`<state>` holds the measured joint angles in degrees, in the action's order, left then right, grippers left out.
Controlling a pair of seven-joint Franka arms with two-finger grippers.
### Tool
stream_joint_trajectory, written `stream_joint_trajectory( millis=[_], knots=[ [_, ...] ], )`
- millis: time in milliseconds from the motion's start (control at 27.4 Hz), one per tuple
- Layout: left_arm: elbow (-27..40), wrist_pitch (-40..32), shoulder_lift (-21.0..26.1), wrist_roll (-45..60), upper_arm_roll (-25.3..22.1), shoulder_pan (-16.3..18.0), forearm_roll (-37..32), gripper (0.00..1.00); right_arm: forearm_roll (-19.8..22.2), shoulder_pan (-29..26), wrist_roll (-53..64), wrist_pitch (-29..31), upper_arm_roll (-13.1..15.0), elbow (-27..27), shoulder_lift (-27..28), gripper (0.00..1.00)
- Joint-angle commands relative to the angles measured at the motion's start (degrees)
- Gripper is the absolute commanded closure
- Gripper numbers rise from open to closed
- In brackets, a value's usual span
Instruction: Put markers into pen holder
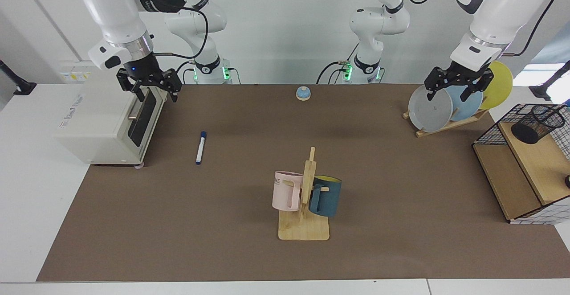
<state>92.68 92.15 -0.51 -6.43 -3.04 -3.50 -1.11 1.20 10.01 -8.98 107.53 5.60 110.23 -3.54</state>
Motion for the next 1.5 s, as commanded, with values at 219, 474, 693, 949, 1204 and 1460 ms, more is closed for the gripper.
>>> stream_joint_trajectory(
  millis=[219, 474, 693, 949, 1204, 1460],
  knots=[
    [2.1, 4.7, -0.6, -7.4, -0.1, -1.7, 0.4, 0.00, 0.0, 0.4, -3.2, 13.6, -0.2, 8.5, 7.1, 0.00],
    [2.6, 6.8, -0.6, -15.5, 0.2, -2.4, 0.3, 0.00, 0.0, 0.3, -3.8, 21.5, -0.2, 12.9, 11.4, 0.00],
    [2.9, 5.9, -0.7, -23.0, 0.5, -2.7, 0.4, 0.00, -0.1, 0.1, -3.9, 23.3, -0.2, 13.7, 13.6, 0.00],
    [3.0, 3.9, -1.2, -24.2, 0.5, -2.7, 0.6, 0.00, -0.1, -0.3, -4.5, 26.3, -0.2, 15.5, 14.3, 0.00],
    [3.8, 0.8, -1.8, -24.5, 0.8, -3.6, 0.6, 0.00, -0.1, -0.1, -5.2, 26.7, -0.2, 15.8, 15.1, 0.10],
    [3.8, -0.6, -2.1, -26.9, 2.6, -4.7, 0.6, 0.00, -0.1, -0.1, -5.3, 26.9, -0.2, 15.8, 15.1, 1.00]
  ],
)
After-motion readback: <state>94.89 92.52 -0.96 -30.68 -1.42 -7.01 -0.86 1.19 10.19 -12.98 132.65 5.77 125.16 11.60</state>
